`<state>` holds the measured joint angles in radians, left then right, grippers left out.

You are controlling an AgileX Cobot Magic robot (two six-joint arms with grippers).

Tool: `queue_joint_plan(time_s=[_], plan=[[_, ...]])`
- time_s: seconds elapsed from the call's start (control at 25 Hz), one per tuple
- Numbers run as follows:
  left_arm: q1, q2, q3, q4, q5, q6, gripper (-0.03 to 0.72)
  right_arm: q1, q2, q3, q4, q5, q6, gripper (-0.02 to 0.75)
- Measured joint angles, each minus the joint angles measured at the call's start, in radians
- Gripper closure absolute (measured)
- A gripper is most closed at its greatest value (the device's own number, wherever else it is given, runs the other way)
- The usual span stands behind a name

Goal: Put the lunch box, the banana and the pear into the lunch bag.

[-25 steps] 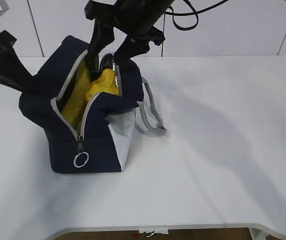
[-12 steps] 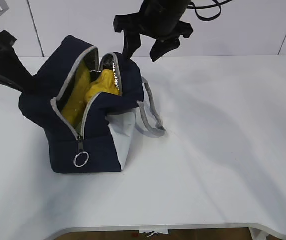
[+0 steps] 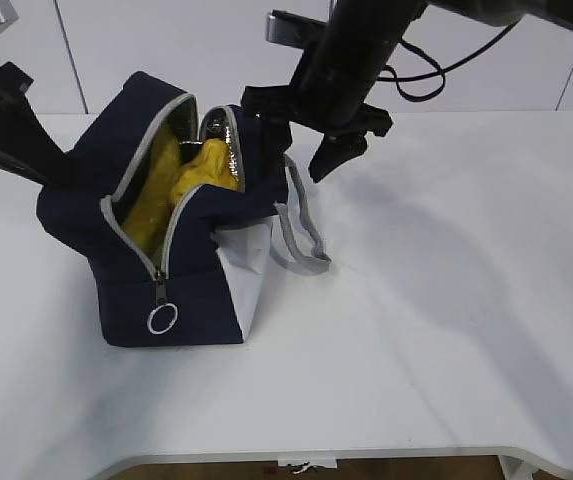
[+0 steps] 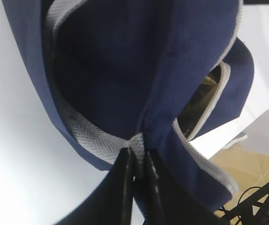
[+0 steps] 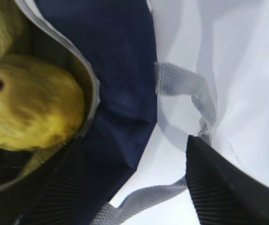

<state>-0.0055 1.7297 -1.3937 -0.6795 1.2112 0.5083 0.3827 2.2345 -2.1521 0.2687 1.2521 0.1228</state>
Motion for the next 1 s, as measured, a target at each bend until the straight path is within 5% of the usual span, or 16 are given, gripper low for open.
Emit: queue_joint_plan(time_s=[0.64,1.0], plan=[[0.0,0.0,0.0,0.0,0.0,0.0,0.677,0.0,0.078,0.021,0.048,-0.007,0.0,0.249],[0.0,0.0,0.0,0.0,0.0,0.0,0.677,0.0,0.109,0.021,0.123,-0.015,-0.002,0.43]])
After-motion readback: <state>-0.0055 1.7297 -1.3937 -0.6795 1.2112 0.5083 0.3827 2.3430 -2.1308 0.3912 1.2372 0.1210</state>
